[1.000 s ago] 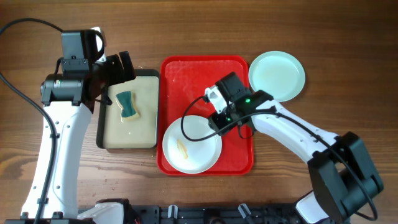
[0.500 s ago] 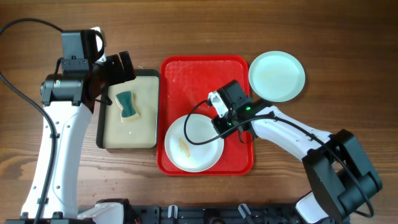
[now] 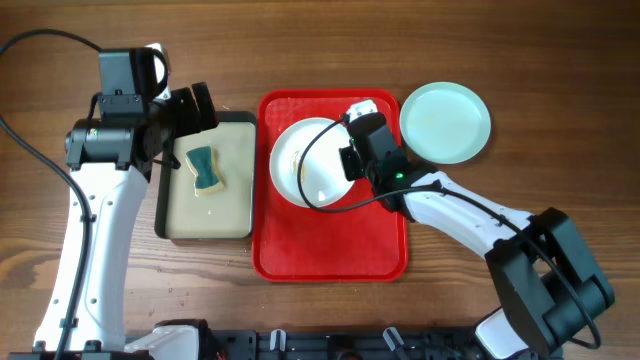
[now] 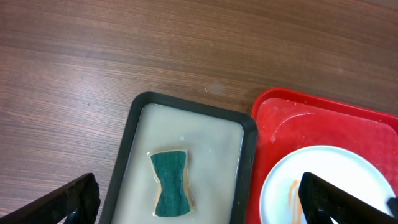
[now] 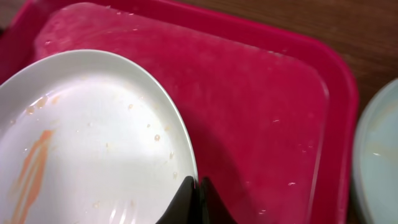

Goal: Clean dirty plates on tray and stack at the side
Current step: 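Move the right gripper to grip the edge of the last white plate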

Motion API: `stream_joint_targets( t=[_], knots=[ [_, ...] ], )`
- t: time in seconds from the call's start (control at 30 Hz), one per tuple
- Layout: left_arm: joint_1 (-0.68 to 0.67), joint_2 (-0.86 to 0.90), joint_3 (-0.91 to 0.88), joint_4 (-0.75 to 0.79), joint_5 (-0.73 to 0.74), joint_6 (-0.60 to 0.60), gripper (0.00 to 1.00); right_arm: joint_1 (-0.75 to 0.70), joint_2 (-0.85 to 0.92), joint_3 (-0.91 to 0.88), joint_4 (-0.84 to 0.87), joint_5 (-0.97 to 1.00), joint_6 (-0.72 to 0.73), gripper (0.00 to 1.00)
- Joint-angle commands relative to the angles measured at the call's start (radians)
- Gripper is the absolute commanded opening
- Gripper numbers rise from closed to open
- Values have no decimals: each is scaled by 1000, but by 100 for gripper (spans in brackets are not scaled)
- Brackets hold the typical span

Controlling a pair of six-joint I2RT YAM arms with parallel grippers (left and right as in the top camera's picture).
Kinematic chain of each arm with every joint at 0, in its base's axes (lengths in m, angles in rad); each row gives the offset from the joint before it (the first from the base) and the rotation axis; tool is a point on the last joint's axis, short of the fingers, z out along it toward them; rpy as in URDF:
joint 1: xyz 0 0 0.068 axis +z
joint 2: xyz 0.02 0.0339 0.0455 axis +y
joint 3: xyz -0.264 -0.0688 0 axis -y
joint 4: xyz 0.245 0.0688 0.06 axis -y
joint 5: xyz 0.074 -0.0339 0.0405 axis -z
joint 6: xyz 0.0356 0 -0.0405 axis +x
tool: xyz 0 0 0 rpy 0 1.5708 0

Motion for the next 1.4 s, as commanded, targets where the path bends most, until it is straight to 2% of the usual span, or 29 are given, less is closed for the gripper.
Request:
stream_joint_targets(
  t=[0.0,0.23,0.27,0.3,0.33,0.37,0.4,0.5,0.63,0.67,0.7,0.77,0.87,0.9,0.93,1.07,1.17,1.27,1.37],
  knots=[
    [3,-4,8,2,8,-10,100,-5,16,3,7,125,17,4],
    [3,-4,8,3,8,-10,100,-23,90,3,48,118,6,5],
    [3,-4,8,2,8,-10,100,-22,91,3,58,117,-7,9],
    [3,-4,8,3,8,-10,100,-23,90,3,78,118,-21,38],
    [3,-4,8,2,8,-10,100,-23,84,12,86,118,-57,63],
    [3,-4,8,2,8,-10,100,-23,76,25,83,118,-86,76],
    [3,-4,8,2,8,-10,100,-23,50,56,55,111,-105,87],
    [3,-4,8,2,8,-10,100,-54,-27,208,-167,-68,-185,94],
    [3,-4,8,2,8,-10,100,-191,-37,581,-657,-354,-209,94],
    [3,-4,8,2,8,-10,100,-224,-37,626,-711,-393,-180,94],
    [3,-4,8,3,8,-10,100,-256,-37,640,-731,-420,-129,89],
    [3,-4,8,2,8,-10,100,-284,-25,634,-748,-423,-81,83],
    [3,-4,8,3,8,-10,100,-280,10,584,-758,-425,-82,75],
    [3,-4,8,2,8,-10,100,-275,23,561,-747,-427,-83,63],
    [3,-4,8,2,8,-10,100,-267,37,541,-743,-426,-83,57],
    [3,-4,8,2,8,-10,100,-261,75,456,-702,-385,-88,53],
    [3,-4,8,2,8,-10,100,-259,104,368,-566,-410,-93,51],
    [3,-4,8,2,8,-10,100,-259,136,337,-494,-467,-89,29],
    [3,-4,8,2,8,-10,100,-259,175,331,-486,-460,-85,28]
  ],
)
